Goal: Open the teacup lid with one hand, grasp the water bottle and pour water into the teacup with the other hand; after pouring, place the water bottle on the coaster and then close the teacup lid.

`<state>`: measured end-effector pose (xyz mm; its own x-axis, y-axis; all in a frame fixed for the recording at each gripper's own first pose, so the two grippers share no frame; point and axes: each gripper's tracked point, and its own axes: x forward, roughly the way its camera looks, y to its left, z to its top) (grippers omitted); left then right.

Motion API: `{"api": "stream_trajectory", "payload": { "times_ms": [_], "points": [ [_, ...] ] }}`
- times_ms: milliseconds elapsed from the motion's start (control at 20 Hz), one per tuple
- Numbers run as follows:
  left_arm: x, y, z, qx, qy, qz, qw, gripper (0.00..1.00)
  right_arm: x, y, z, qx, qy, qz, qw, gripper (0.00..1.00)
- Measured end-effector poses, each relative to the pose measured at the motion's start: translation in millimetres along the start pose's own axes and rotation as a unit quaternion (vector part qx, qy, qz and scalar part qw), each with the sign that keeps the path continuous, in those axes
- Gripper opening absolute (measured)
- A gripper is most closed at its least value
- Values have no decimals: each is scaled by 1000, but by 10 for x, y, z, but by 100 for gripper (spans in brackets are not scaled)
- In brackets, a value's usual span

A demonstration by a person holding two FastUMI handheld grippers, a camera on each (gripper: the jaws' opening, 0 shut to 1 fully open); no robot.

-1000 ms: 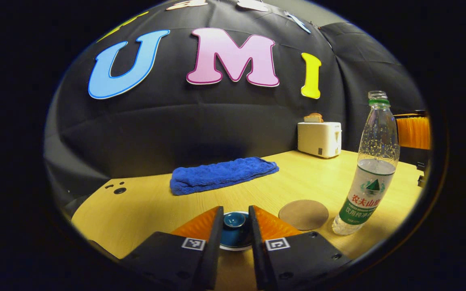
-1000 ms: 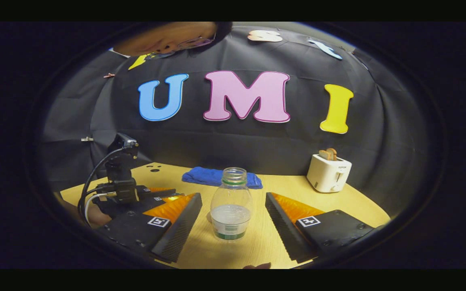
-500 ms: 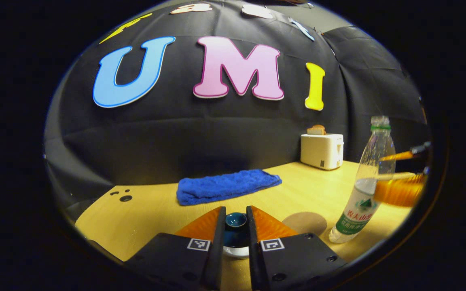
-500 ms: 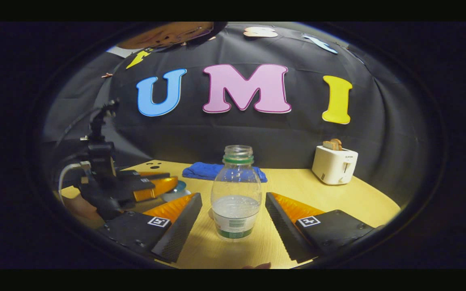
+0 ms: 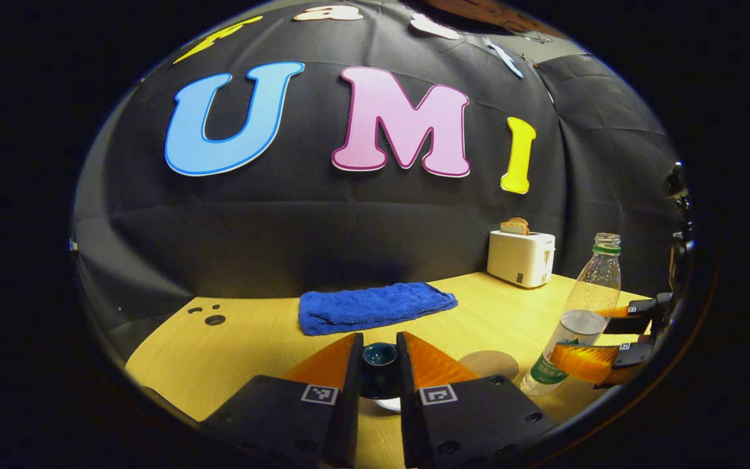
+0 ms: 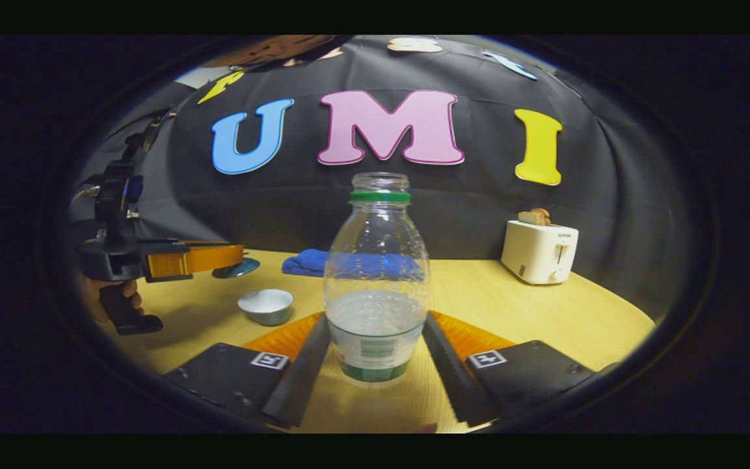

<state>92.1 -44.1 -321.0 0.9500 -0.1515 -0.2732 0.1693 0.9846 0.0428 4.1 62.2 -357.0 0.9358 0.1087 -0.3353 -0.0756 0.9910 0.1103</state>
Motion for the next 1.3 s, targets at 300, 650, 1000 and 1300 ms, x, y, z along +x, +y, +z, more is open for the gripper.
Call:
{"api": "stream_trajectory", "payload": {
  "times_ms": [300,650,1000,1300],
  "points": [
    [-78,179,57,5,-5,18,1000,31,73,-88,484,-70,2,-22,997,76],
    [-192,382,53,0,-6,36,999,30,368,-123,723,-307,-18,-61,950,75],
    [-299,593,3,-3,-4,54,999,31,566,-31,758,-519,-14,-61,853,74],
    [-365,728,-78,-14,3,67,998,29,693,129,750,-635,-21,-43,771,74]
  ]
}}
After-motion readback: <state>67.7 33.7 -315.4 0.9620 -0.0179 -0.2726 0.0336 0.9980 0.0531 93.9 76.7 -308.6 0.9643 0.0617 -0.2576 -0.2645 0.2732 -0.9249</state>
